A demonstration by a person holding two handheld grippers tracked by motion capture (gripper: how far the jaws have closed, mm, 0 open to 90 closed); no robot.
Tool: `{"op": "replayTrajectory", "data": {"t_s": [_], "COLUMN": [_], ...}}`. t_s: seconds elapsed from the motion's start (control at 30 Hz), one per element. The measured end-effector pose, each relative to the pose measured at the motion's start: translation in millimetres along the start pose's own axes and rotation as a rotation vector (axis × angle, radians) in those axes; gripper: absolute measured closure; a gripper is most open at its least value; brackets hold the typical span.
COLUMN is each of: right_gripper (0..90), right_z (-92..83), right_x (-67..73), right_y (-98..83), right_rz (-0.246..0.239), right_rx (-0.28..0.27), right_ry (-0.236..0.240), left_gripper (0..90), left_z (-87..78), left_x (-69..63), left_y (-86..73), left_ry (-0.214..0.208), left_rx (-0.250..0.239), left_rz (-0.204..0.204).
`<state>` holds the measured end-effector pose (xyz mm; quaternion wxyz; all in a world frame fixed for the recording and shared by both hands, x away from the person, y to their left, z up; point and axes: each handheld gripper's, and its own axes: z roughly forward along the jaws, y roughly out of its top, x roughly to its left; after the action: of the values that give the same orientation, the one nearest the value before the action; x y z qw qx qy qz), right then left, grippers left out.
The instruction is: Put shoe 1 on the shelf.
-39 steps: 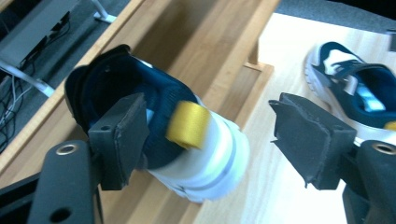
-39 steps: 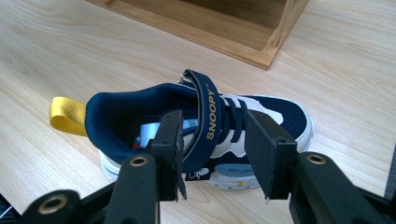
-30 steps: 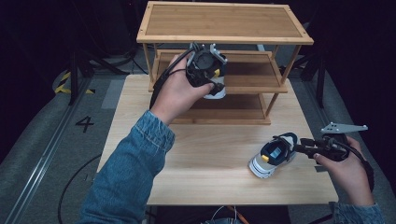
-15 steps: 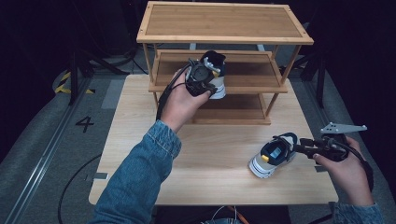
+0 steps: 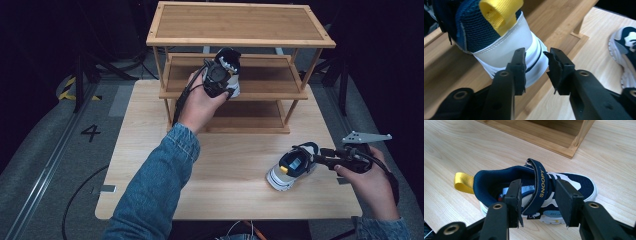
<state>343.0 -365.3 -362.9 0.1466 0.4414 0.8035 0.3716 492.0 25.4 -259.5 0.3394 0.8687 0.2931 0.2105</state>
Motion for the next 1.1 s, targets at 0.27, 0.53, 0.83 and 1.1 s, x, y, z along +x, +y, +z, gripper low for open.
{"op": "replayTrajectory", "data": {"t_s": [0.27,0.53,0.83,1.1], "right_gripper": [57.1,56.8,56.6,56.9], "right_z": [0.7,0.2,-1.1,-1.1], "right_x": [0.6,1.0,0.4,6.6], "right_y": [0.3,0.4,0.7,3.1], "right_rz": [-0.004,-0.006,-0.013,-0.014], "right_rx": [-0.001,-0.003,-0.012,-0.008], "right_ry": [0.006,0.007,0.009,0.017], "left_gripper": [64.9,60.9,38.2,32.6], "left_z": [9.3,14.5,1.4,-23.9], "left_x": [3.1,5.1,-1.5,-10.1], "left_y": [7.6,9.5,5.8,-12.3], "left_ry": [-0.007,-0.024,-0.017,-0.084], "left_rx": [0.001,-0.019,-0.006,0.018], "left_rz": [-0.029,-0.047,-0.041,-0.032]}}
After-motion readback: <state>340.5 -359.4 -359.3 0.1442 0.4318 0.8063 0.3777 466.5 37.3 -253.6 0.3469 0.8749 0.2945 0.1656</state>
